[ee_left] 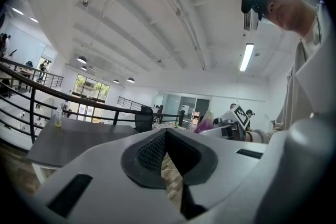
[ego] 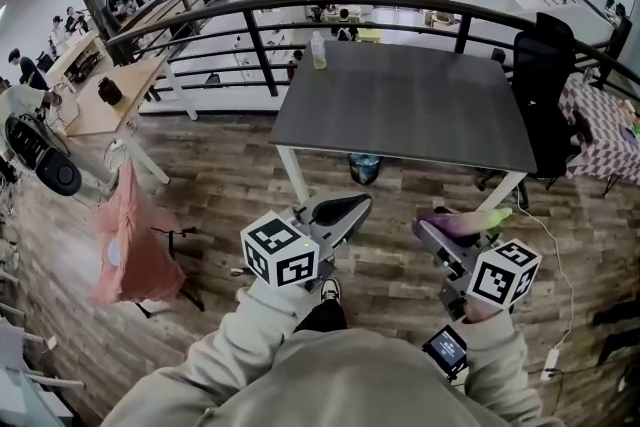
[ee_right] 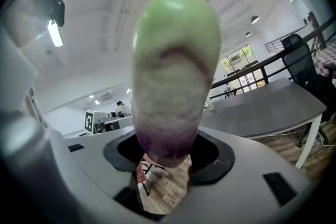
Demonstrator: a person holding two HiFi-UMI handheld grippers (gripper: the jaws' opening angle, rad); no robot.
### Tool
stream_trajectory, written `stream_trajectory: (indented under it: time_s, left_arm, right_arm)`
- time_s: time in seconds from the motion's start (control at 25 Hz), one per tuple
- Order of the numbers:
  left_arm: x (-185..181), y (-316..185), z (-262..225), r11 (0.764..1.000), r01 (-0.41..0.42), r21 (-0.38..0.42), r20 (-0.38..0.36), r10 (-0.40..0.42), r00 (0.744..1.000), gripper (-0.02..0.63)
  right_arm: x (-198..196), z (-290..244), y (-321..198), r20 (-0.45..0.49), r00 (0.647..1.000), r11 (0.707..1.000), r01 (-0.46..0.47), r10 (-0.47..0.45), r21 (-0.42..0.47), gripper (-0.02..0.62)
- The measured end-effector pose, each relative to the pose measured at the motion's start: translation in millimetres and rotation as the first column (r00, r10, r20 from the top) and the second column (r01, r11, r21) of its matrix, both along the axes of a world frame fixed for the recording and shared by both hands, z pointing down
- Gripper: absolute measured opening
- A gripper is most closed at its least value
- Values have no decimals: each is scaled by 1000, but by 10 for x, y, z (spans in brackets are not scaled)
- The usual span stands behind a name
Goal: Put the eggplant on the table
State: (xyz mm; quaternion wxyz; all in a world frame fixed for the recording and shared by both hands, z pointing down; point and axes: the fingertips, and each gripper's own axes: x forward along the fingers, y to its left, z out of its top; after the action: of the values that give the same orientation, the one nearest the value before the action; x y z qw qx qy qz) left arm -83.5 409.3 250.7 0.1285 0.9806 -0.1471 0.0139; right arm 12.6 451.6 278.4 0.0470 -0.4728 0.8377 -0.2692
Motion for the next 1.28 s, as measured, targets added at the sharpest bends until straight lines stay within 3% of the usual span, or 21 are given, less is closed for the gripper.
stream_trajectory:
  time_s: [0.44,0.96,1.28]
  left_arm:
    - [197,-740,88,1000,5,-16,-46,-6,999,2]
    - [224,-1915,187,999,-13,-37,-29,12,1000,2]
    - [127,-2679,314,998,-48,38,2,48,999,2]
  right_arm:
    - [220,49,-594,-14,1000,1000,-18,18,-18,236]
    - [169,116,-1784,-3,1000,998,-7,7,-67,236]
    - [112,253,-2625,13,999,995,-49,50,-89,236]
